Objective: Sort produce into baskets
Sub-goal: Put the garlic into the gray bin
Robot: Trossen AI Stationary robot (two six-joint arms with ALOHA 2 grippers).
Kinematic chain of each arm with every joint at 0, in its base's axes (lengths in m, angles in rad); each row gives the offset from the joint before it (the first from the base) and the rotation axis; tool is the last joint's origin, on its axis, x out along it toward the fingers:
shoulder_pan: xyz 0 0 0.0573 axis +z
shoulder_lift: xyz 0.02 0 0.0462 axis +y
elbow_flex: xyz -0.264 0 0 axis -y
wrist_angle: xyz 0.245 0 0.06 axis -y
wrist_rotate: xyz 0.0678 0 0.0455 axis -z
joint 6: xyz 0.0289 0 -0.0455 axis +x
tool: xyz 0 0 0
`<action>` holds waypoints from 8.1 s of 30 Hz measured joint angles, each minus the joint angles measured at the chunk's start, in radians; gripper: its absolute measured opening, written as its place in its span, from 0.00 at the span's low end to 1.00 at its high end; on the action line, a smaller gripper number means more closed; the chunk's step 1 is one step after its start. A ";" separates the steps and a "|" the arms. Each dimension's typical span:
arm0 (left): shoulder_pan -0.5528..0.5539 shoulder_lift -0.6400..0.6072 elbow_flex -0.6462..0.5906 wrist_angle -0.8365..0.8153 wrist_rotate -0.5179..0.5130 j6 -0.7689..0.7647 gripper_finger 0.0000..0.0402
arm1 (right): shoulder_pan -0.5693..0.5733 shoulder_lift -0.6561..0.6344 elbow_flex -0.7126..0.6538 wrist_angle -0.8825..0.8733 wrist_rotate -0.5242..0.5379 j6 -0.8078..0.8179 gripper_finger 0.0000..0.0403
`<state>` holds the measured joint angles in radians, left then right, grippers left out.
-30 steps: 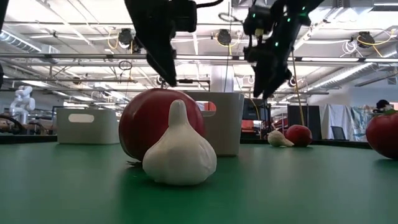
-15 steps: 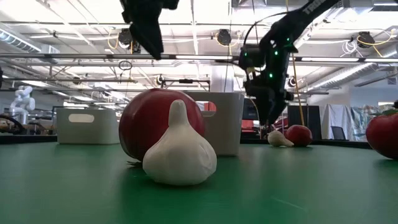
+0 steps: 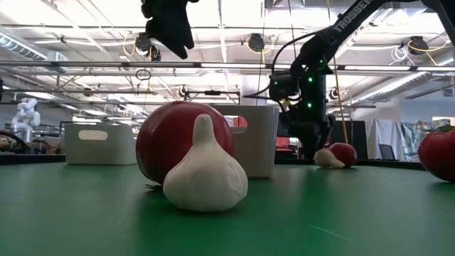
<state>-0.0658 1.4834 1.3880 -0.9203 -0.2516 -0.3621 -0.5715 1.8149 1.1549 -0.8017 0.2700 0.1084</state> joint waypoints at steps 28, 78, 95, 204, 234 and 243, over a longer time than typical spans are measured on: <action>-0.002 0.000 0.000 -0.006 0.000 -0.024 0.64 | 0.013 -0.003 -0.021 -0.190 -0.089 0.093 0.75; -0.058 -0.505 -0.505 0.381 0.143 0.172 0.64 | 0.668 -0.217 0.020 0.539 -0.138 0.998 0.41; -0.087 -0.482 -0.532 0.531 0.174 0.188 0.64 | 0.660 -0.176 0.019 0.500 -0.144 1.030 0.50; -0.125 -0.279 -0.532 0.632 0.131 -0.101 0.64 | 0.158 0.324 0.621 0.021 -0.171 0.333 0.42; -0.167 -0.366 -0.531 0.468 0.226 0.117 0.64 | 0.700 0.195 0.621 -0.118 0.019 0.890 0.44; -0.167 -0.366 -0.531 0.517 0.222 0.152 0.64 | 0.711 0.199 0.621 -0.129 0.045 0.911 0.59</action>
<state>-0.2333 1.1172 0.8566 -0.4028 -0.0299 -0.2104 0.1394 2.0140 1.7756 -0.9302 0.3153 1.0199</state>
